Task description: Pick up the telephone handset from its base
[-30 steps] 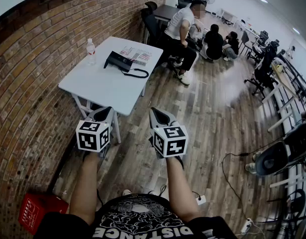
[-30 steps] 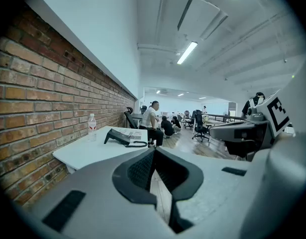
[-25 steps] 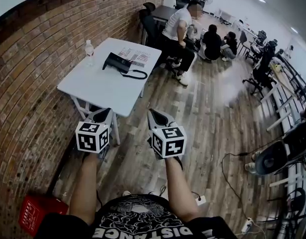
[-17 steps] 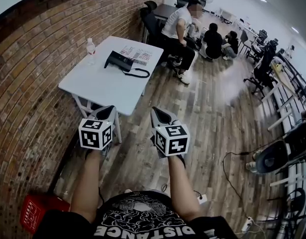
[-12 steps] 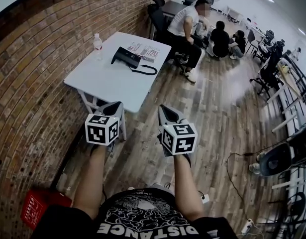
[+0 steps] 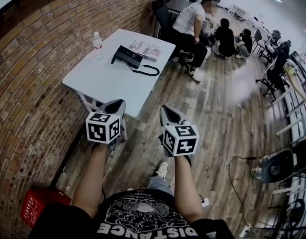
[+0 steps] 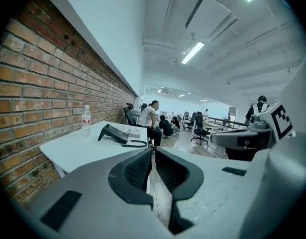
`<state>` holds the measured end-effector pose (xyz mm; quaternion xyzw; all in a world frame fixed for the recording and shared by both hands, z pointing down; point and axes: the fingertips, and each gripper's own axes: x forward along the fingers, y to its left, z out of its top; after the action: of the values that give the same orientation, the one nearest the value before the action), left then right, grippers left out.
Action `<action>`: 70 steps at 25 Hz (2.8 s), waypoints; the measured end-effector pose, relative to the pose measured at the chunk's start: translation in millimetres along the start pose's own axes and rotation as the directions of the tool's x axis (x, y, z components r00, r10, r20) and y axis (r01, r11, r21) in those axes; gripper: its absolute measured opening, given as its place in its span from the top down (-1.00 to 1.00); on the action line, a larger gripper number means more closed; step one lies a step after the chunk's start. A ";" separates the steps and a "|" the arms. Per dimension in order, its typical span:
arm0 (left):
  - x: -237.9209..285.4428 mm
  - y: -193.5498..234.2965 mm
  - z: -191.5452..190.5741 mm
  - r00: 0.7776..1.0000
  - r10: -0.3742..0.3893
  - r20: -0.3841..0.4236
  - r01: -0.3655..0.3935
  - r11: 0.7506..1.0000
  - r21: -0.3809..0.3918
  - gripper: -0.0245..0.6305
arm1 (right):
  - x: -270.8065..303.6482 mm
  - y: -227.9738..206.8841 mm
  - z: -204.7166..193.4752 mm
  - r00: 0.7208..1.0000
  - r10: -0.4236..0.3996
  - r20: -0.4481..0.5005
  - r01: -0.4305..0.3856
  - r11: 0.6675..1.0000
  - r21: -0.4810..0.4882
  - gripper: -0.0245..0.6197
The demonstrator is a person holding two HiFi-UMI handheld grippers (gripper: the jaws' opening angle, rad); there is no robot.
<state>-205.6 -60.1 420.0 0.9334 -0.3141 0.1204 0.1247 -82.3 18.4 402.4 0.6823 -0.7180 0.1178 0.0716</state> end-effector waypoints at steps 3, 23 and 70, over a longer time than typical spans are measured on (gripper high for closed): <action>26.4 2.9 1.6 1.000 0.014 -0.008 -0.014 1.000 -0.011 0.90 | 17.3 -21.4 0.1 1.000 0.014 -0.007 -0.014 1.000 0.002 0.92; 212.4 9.0 48.5 0.987 0.156 -0.027 -0.158 0.976 -0.148 0.54 | 143.7 -173.9 44.4 0.974 0.221 -0.041 -0.223 0.974 -0.042 0.92; 375.1 251.7 6.7 0.964 0.265 0.020 -0.179 0.702 -0.690 0.41 | 443.7 -175.1 77.4 0.844 0.483 -0.232 -0.520 0.844 -0.133 0.92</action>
<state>-69.5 -465.0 567.0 0.7827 -0.4533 -0.0444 0.4241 70.6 -436.7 457.3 0.4454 -0.8696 0.1273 0.1712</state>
